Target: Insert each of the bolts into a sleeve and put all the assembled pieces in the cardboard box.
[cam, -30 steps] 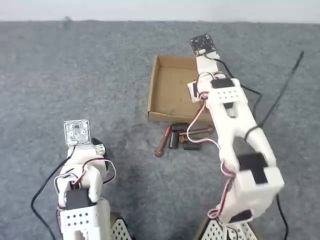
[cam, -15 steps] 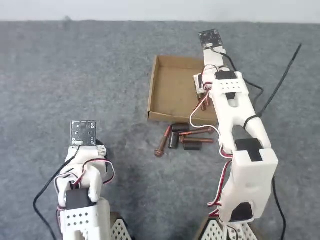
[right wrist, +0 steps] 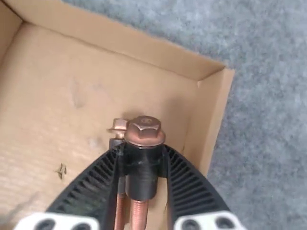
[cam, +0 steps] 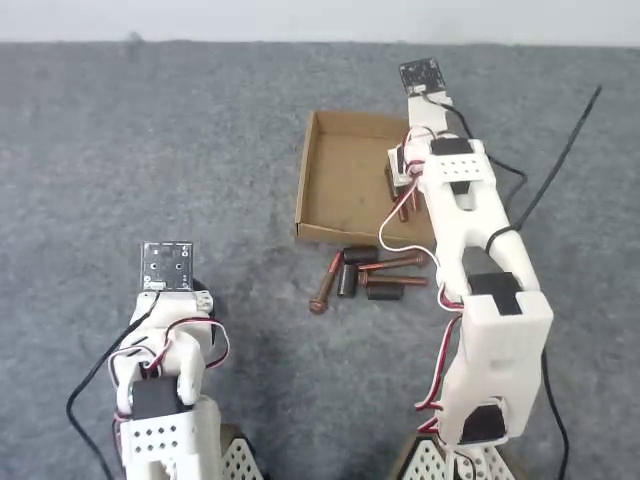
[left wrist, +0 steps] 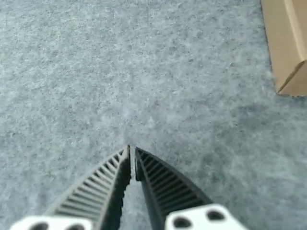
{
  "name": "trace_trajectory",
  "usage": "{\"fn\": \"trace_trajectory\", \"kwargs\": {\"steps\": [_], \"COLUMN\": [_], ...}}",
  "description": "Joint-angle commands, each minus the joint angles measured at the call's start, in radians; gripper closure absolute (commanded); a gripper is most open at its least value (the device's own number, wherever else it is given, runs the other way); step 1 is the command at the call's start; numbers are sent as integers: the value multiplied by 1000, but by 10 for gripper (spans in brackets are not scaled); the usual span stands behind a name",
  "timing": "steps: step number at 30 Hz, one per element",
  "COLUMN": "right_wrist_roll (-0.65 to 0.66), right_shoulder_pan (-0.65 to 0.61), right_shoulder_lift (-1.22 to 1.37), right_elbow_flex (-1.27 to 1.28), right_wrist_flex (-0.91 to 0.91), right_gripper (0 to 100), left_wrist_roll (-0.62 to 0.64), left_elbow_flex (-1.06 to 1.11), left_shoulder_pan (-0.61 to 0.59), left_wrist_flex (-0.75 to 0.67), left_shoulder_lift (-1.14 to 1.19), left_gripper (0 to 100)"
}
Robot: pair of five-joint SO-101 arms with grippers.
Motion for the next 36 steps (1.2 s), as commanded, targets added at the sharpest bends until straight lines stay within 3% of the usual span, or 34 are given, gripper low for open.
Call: {"fn": "trace_trajectory", "kwargs": {"steps": [1,13,18,24,36], "right_wrist_roll": [-11,40,38,43,34], "right_shoulder_pan": [15,18,15,18,-12], "right_shoulder_lift": [2,147,148,134,-62], "right_elbow_flex": [-114,-310,-318,-319,-331], "right_wrist_flex": [12,134,174,185,522], "right_gripper": [989,984,907,937,937], "left_wrist_roll": [-14,-15,-15,-15,-15], "left_elbow_flex": [-8,-8,-8,-8,-8], "left_shoulder_pan": [-3,-2,-2,-2,-2], "left_wrist_flex": [3,3,3,3,-3], "left_shoulder_lift": [-9,-9,-9,-9,-9], "left_gripper": [988,988,988,988,988]}}
